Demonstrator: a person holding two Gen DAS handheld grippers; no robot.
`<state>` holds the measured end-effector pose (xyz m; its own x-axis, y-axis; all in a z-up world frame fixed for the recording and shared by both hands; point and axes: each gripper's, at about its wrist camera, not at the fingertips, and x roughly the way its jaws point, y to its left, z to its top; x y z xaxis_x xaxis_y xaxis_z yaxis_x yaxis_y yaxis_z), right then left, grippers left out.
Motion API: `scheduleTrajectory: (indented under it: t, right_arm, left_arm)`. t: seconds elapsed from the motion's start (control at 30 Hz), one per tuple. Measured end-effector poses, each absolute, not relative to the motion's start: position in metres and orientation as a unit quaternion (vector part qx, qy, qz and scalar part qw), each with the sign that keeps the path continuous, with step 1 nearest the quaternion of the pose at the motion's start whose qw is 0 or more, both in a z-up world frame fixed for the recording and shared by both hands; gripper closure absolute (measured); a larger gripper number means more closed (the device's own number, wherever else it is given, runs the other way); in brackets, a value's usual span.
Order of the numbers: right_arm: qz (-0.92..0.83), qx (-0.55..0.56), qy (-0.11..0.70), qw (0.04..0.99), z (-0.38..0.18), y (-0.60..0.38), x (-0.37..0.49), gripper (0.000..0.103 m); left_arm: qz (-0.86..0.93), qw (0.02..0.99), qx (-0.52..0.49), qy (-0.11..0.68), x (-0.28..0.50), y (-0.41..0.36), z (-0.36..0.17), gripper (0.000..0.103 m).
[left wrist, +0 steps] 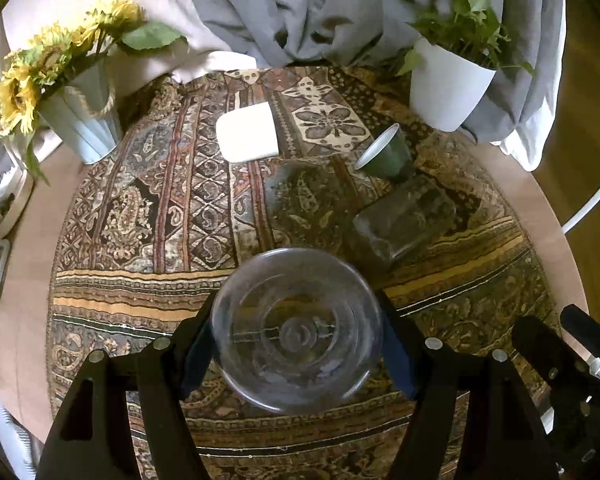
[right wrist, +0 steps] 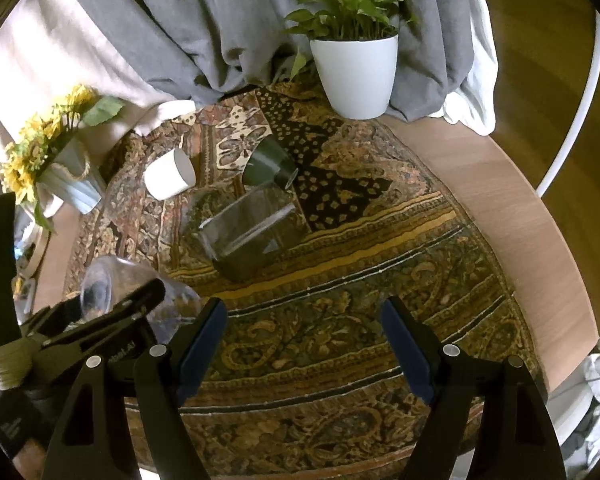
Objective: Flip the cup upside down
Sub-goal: 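Rotate the held glass cup bottom-up with the left gripper, then lower the inverted glass cup onto the rug with the left gripper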
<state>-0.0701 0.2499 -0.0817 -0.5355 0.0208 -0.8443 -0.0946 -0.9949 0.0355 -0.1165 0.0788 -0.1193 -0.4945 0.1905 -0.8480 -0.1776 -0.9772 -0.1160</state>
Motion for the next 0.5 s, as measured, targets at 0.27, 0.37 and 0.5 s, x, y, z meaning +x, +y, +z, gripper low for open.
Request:
scheduleTrajectory:
  t: [0.27,0.37,0.5]
  right_arm:
    - [0.879,-0.474,0.033,0.032,-0.0779,0.2466,-0.0698,0.023]
    - [0.882,-0.469,0.029,0.033,-0.0751,0.2455,-0.0699,0.023]
    - [0.883,-0.468,0.028,0.037,-0.0741,0.2455,-0.0694,0.023]
  left_arm:
    - [0.862,0.107,-0.495,-0.008,-0.1177,0.0783,-0.1193,0.03]
    - [0.865,0.102,-0.491,-0.014,-0.1176,0.0772,-0.1176,0.018]
    - [0.871,0.097,-0.482,-0.021,-0.1173,0.0747,-0.1143,0.012]
